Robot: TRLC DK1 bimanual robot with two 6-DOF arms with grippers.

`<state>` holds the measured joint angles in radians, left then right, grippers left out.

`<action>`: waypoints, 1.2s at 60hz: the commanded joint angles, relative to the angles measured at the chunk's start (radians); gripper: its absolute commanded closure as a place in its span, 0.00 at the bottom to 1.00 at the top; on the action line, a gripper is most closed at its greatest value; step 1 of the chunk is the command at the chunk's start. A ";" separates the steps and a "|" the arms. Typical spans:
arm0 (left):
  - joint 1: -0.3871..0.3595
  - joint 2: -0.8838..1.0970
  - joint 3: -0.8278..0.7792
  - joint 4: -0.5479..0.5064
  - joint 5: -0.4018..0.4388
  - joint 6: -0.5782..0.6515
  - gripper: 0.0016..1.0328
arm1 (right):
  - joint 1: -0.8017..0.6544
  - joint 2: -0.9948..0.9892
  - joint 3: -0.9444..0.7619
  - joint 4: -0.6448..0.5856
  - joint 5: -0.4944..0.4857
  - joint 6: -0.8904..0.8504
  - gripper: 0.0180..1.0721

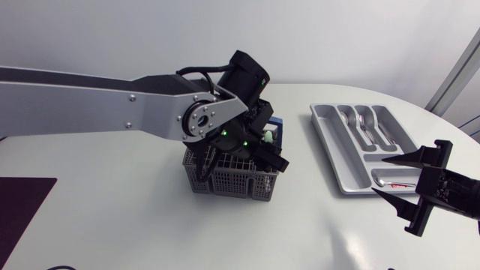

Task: Unload the cutlery basket into the drawer organizer.

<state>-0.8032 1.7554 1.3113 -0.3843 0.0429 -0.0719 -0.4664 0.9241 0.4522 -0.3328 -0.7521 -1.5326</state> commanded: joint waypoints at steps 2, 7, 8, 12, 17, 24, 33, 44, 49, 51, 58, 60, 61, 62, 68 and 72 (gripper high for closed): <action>-0.005 0.029 0.028 0.012 -0.012 -0.017 0.58 | 0.003 -0.007 -0.030 0.012 -0.006 0.011 0.23; -0.005 0.033 0.026 0.018 -0.012 -0.017 0.67 | 0.003 -0.007 -0.032 0.012 -0.006 0.011 0.23; -0.005 0.033 0.025 0.021 -0.012 -0.017 0.68 | 0.003 -0.007 -0.032 0.014 -0.006 0.011 0.23; -0.005 0.033 0.023 0.025 -0.014 -0.019 0.76 | 0.003 -0.007 -0.032 0.014 -0.006 0.009 0.23; -0.004 0.033 0.023 0.032 -0.014 -0.019 0.84 | 0.003 -0.007 -0.033 0.014 -0.006 0.008 0.23; -0.005 0.035 0.020 0.033 -0.012 -0.019 0.89 | 0.002 -0.007 -0.033 0.014 -0.006 0.008 0.23; -0.005 0.035 0.014 0.035 -0.014 -0.019 0.91 | 0.002 -0.007 -0.032 0.014 -0.006 0.008 0.23; -0.004 0.032 0.000 0.042 -0.012 -0.019 0.93 | -0.002 -0.007 -0.033 0.015 -0.006 0.005 0.23; -0.004 0.029 -0.003 0.044 -0.012 -0.019 0.93 | -0.002 -0.007 -0.035 0.015 -0.006 0.003 0.23; -0.004 0.029 -0.003 0.044 -0.012 -0.019 0.93 | -0.002 -0.007 -0.033 0.015 -0.006 0.003 0.23; -0.004 0.021 -0.004 0.044 -0.012 -0.019 0.93 | -0.002 -0.007 -0.032 0.015 -0.006 0.003 0.23; -0.005 0.018 -0.006 0.044 -0.012 -0.019 0.93 | -0.002 -0.007 -0.032 0.015 -0.006 0.002 0.23; -0.005 0.018 -0.007 0.045 -0.012 -0.019 0.93 | -0.002 -0.007 -0.032 0.015 -0.006 0.003 0.23; -0.004 0.016 -0.007 0.045 -0.012 -0.019 0.93 | -0.002 -0.007 -0.032 0.015 -0.006 0.003 0.23; -0.001 0.004 -0.015 0.051 -0.008 -0.020 0.93 | 0.000 -0.007 -0.030 0.015 -0.006 0.003 0.23; 0.006 -0.008 -0.024 0.061 0.000 -0.020 0.93 | 0.000 -0.007 -0.030 0.015 -0.006 0.003 0.23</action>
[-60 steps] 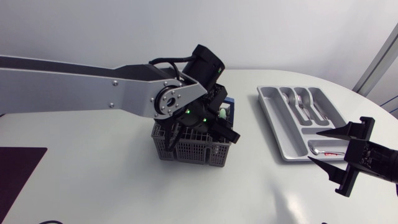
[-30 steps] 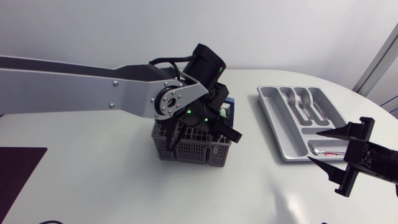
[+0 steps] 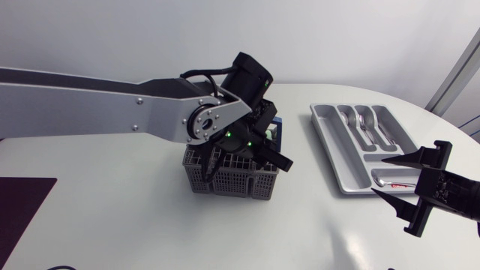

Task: Unload the cutlery basket into the drawer organizer.

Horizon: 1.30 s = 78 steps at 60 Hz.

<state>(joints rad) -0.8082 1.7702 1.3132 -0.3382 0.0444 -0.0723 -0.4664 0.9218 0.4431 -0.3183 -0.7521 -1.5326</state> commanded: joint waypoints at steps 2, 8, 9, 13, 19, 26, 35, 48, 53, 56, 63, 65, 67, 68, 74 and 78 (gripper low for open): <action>0.017 -0.026 -0.031 0.016 0.011 -0.020 0.93 | 0.000 -0.005 -0.021 0.001 -0.006 0.003 0.23; 0.035 -0.040 -0.042 0.024 0.052 -0.021 0.93 | 0.002 -0.003 -0.023 0.002 -0.006 0.000 0.23; 0.038 -0.041 -0.043 0.024 0.055 -0.023 0.93 | 0.002 -0.003 -0.023 0.001 -0.006 0.002 0.23; 0.049 -0.049 -0.048 0.028 0.072 -0.024 0.93 | 0.002 -0.003 -0.021 0.001 -0.006 0.002 0.23; 0.063 -0.064 -0.054 0.028 0.103 -0.030 0.93 | 0.003 -0.006 -0.018 -0.001 -0.006 0.003 0.23; 0.069 -0.107 -0.066 0.034 0.141 -0.032 0.93 | 0.005 -0.012 -0.017 -0.007 -0.006 0.005 0.23; 0.078 -0.149 -0.074 0.038 0.198 -0.037 0.93 | 0.011 -0.028 -0.020 -0.011 -0.006 0.019 0.23; 0.096 -0.189 -0.074 0.025 0.276 -0.049 0.92 | 0.035 -0.046 0.002 -0.044 -0.004 0.049 0.23; 0.104 -0.210 -0.069 0.013 0.298 -0.050 0.92 | 0.041 -0.055 0.016 -0.070 -0.006 0.058 0.23; 0.106 -0.222 -0.065 0.004 0.311 -0.049 0.92 | 0.057 -0.060 0.025 -0.084 -0.006 0.077 0.22; 0.112 -0.252 -0.052 -0.021 0.327 -0.046 0.92 | 0.084 -0.060 0.065 -0.148 -0.016 0.101 0.21; 0.112 -0.258 -0.049 -0.027 0.331 -0.044 0.92 | 0.084 -0.060 0.082 -0.174 -0.030 0.108 0.21; 0.112 -0.267 -0.048 -0.035 0.334 -0.043 0.92 | 0.086 -0.060 0.097 -0.200 -0.038 0.117 0.21; 0.112 -0.270 -0.046 -0.038 0.336 -0.041 0.92 | 0.089 -0.060 0.109 -0.217 -0.043 0.123 0.21; 0.110 -0.290 -0.043 -0.056 0.356 -0.029 0.92 | 0.103 -0.060 0.163 -0.314 -0.075 0.134 0.21; 0.112 -0.305 -0.043 -0.059 0.376 -0.017 0.92 | 0.124 -0.051 0.198 -0.373 -0.087 0.173 0.21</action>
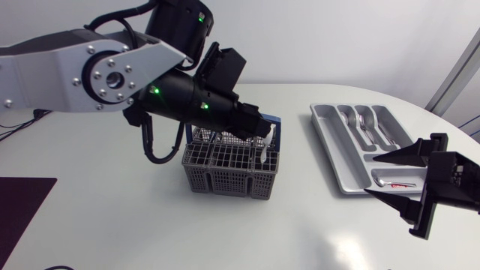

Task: Unload the cutlery basket into the drawer organizer.

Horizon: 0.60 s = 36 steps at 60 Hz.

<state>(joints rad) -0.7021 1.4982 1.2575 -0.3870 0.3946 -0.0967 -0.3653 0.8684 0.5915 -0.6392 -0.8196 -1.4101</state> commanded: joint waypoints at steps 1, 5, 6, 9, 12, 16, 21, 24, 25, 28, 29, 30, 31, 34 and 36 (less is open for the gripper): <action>0.004 -0.035 0.013 -0.012 0.030 0.011 0.92 | 0.035 0.007 0.059 -0.066 -0.018 0.063 0.21; 0.006 -0.038 0.017 -0.030 0.061 0.032 0.92 | 0.078 0.035 0.103 -0.129 -0.018 0.100 0.21; 0.004 -0.039 0.017 -0.035 0.064 0.038 0.92 | 0.092 0.049 0.119 -0.151 -0.019 0.111 0.19; 0.004 -0.039 0.019 -0.044 0.079 0.054 0.92 | 0.114 0.083 0.154 -0.189 -0.024 0.137 0.17; 0.001 -0.033 0.026 -0.075 0.105 0.088 0.92 | 0.140 0.119 0.192 -0.234 -0.027 0.149 0.17; 0.003 -0.029 0.025 -0.084 0.112 0.115 0.92 | 0.172 0.158 0.220 -0.266 -0.027 0.165 0.17; 0.012 -0.009 0.025 -0.089 0.113 0.134 0.93 | 0.212 0.182 0.215 -0.247 -0.027 0.192 0.17; 0.021 0.005 0.023 -0.089 0.113 0.147 0.92 | 0.232 0.199 0.214 -0.247 -0.026 0.198 0.17; 0.026 0.007 0.022 -0.089 0.113 0.150 0.93 | 0.236 0.205 0.214 -0.247 -0.026 0.201 0.17; 0.036 0.011 0.014 -0.089 0.115 0.172 0.92 | 0.241 0.218 0.208 -0.247 -0.024 0.200 0.17; 0.038 0.011 0.011 -0.089 0.115 0.176 0.92 | 0.243 0.219 0.206 -0.247 -0.023 0.200 0.17; 0.039 0.011 0.006 -0.089 0.113 0.184 0.92 | 0.244 0.221 0.203 -0.246 -0.021 0.198 0.17; 0.039 0.011 0.003 -0.089 0.113 0.189 0.92 | 0.244 0.221 0.199 -0.246 -0.018 0.197 0.16; 0.039 0.008 -0.003 -0.096 0.113 0.210 0.91 | 0.244 0.219 0.188 -0.241 -0.010 0.191 0.12; 0.035 -0.001 -0.013 -0.102 0.113 0.241 0.90 | 0.244 0.219 0.182 -0.237 -0.007 0.189 0.12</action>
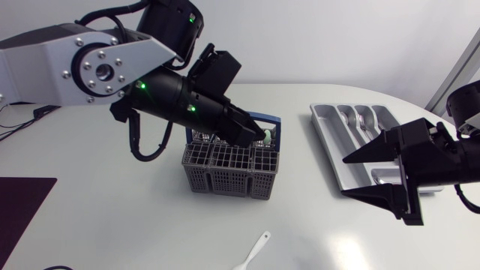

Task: Unload the cutlery basket into the drawer organizer.

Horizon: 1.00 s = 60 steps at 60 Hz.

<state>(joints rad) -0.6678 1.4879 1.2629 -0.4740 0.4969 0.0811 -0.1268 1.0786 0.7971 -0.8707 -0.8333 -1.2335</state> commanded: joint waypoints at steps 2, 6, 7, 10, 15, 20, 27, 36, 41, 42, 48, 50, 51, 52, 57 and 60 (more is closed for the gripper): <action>0.000 0.000 -0.026 -0.015 0.008 0.078 0.89 | 0.006 0.006 -0.029 -0.004 0.013 0.009 0.12; 0.004 -0.005 -0.028 -0.025 0.002 0.088 0.88 | 0.007 0.001 -0.036 -0.013 0.028 -0.015 0.12; 0.005 -0.006 -0.026 -0.032 0.000 0.091 0.86 | 0.010 0.000 -0.039 -0.017 0.033 -0.023 0.12; 0.010 -0.008 -0.023 -0.054 -0.001 0.111 0.82 | 0.024 -0.011 -0.050 -0.028 0.054 -0.049 0.12; 0.017 -0.015 -0.033 -0.075 -0.008 0.132 0.71 | 0.087 -0.031 -0.067 -0.030 0.100 -0.057 0.12; 0.022 -0.035 -0.051 -0.086 -0.026 0.146 0.62 | 0.161 -0.049 -0.084 -0.030 0.148 -0.060 0.12; 0.031 -0.061 -0.074 -0.107 -0.075 0.164 0.43 | 0.296 -0.051 -0.090 -0.028 0.206 -0.050 0.12; 0.057 -0.095 -0.105 -0.112 -0.147 0.167 0.32 | 0.467 -0.005 -0.070 -0.014 0.281 -0.029 0.12; 0.068 -0.115 -0.120 -0.117 -0.189 0.166 0.30 | 0.555 0.034 -0.055 -0.010 0.315 -0.014 0.12; 0.070 -0.118 -0.123 -0.117 -0.193 0.164 0.31 | 0.572 0.041 -0.052 -0.007 0.321 -0.011 0.12; 0.076 -0.140 -0.149 -0.117 -0.239 0.152 0.31 | 0.659 0.099 -0.030 -0.001 0.373 -0.009 0.12; 0.076 -0.144 -0.158 -0.117 -0.255 0.151 0.30 | 0.685 0.122 -0.021 0.001 0.388 -0.009 0.12; 0.076 -0.146 -0.161 -0.117 -0.259 0.151 0.30 | 0.697 0.133 -0.016 0.001 0.393 -0.009 0.12; 0.076 -0.149 -0.169 -0.117 -0.274 0.151 0.30 | 0.710 0.144 -0.012 0.002 0.396 -0.009 0.12; 0.071 -0.167 -0.201 -0.117 -0.319 0.151 0.30 | 0.765 0.201 0.011 0.009 0.430 -0.011 0.12; 0.070 -0.184 -0.226 -0.117 -0.357 0.154 0.30 | 0.805 0.245 0.030 0.013 0.447 -0.009 0.12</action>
<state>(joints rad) -0.5983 1.3346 1.0870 -0.5800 0.1722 0.2329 0.6270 1.2606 0.7883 -0.8631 -0.4095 -1.2594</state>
